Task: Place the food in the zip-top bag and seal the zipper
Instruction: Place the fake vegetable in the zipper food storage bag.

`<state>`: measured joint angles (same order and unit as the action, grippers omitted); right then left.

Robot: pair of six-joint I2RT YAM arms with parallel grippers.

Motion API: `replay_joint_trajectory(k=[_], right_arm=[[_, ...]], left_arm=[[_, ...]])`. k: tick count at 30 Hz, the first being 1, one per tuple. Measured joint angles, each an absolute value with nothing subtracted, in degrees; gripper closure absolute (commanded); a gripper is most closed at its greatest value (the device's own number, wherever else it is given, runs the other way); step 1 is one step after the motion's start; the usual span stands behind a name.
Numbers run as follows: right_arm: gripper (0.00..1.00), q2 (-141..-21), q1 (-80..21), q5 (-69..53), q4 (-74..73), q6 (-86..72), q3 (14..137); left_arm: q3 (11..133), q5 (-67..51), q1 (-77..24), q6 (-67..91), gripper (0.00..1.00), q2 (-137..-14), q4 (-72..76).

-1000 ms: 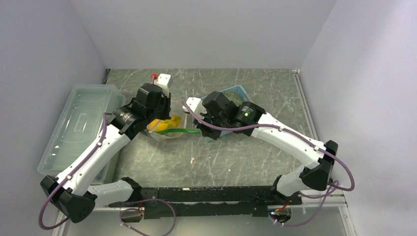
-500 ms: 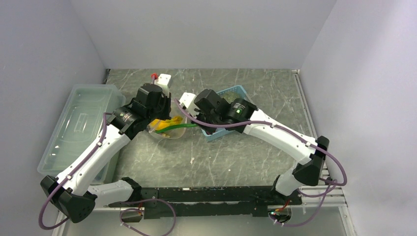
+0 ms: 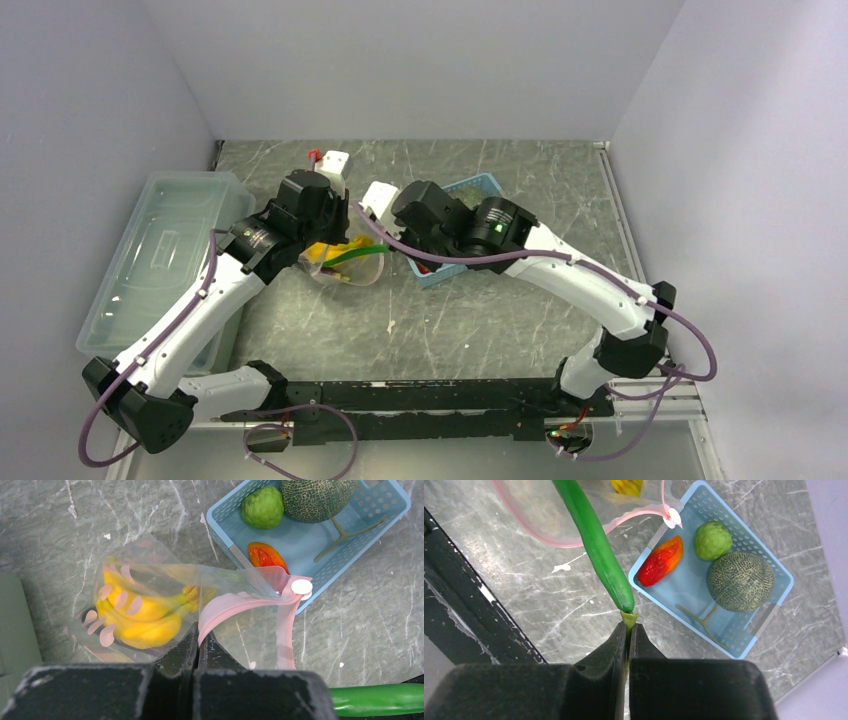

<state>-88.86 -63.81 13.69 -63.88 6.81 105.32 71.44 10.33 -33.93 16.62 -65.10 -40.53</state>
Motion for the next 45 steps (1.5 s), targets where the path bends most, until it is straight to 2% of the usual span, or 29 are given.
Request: replay_joint_trajectory(k=[10,20,32,45], right_arm=[[1.00,-95.31,-67.46,18.76,-71.13,6.39,109.01],[1.00,-94.21,-67.99,23.73,-72.47,4.86,109.01],[1.00,-93.23,-68.03,22.39,-67.94,4.75,107.33],[1.00,-99.22,-68.07,15.75,-59.27,4.89,106.00]], left_arm=[[71.44,10.33,-33.93,16.62,1.00,-65.08,-40.53],[71.44,10.33,-33.93,16.62,1.00,-65.08,-40.53],[71.44,10.33,-33.82,16.64,1.00,-65.08,-40.53],[71.44,10.33,-33.39,16.69,1.00,-65.08,-40.49]])
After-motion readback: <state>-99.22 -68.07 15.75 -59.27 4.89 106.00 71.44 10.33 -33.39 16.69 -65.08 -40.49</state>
